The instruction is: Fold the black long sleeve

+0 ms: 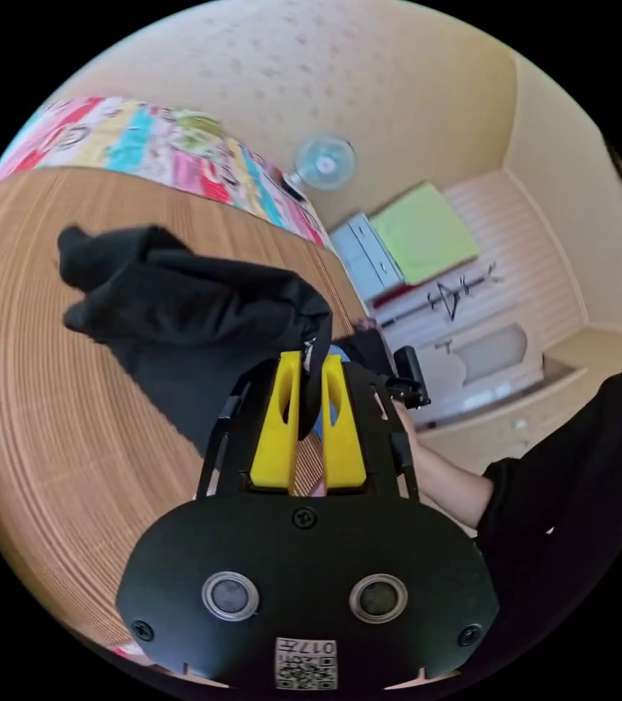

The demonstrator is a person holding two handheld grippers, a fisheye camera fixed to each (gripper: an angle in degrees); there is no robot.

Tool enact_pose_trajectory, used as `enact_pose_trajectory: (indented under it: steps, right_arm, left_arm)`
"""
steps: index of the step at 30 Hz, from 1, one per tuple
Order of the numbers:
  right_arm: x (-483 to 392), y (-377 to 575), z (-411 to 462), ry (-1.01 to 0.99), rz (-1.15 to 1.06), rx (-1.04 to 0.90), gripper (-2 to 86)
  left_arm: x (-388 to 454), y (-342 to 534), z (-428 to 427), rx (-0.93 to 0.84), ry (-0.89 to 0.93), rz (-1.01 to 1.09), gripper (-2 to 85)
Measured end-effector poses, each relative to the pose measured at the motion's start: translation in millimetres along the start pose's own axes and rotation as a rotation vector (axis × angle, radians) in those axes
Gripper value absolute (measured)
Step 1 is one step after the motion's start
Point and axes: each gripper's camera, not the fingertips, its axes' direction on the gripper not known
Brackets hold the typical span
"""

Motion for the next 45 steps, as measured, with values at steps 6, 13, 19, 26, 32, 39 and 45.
enact_pose_trajectory:
  steps: [6,13,19,26,32,39,45]
  right_arm:
    - [71,25,-72,-0.009,0.117,0.054,0.9]
    - [133,34,-90,-0.162,0.190,-0.065,4.4]
    - [162,45,-52,-0.371,0.279,-0.206,8.9]
    - [195,39,-12,-0.588,0.423,-0.170,24.0]
    - [214,30,-7,-0.732,0.479,-0.029,25.7]
    - [211,34,-24,-0.829,0.516,0.059,9.4]
    - [120,40,-44,-0.724,0.442,-0.121,3.6]
  left_arm:
    - [21,33,80,-0.001,0.204,0.005,9.3]
    - [-61,125,31,0.095,-0.136,-0.472,16.5]
    - [-95,163,67,-0.020,0.009,-0.606,11.8]
    - [-87,181,37,0.141,0.317,-0.713,4.2]
    - [-51,168,-3,0.137,0.471,-0.687,4.0]
    - [-38,171,-57,0.126,0.500,-0.703,3.8]
    - [-24,174,-148,0.076,0.520,-0.633,3.9]
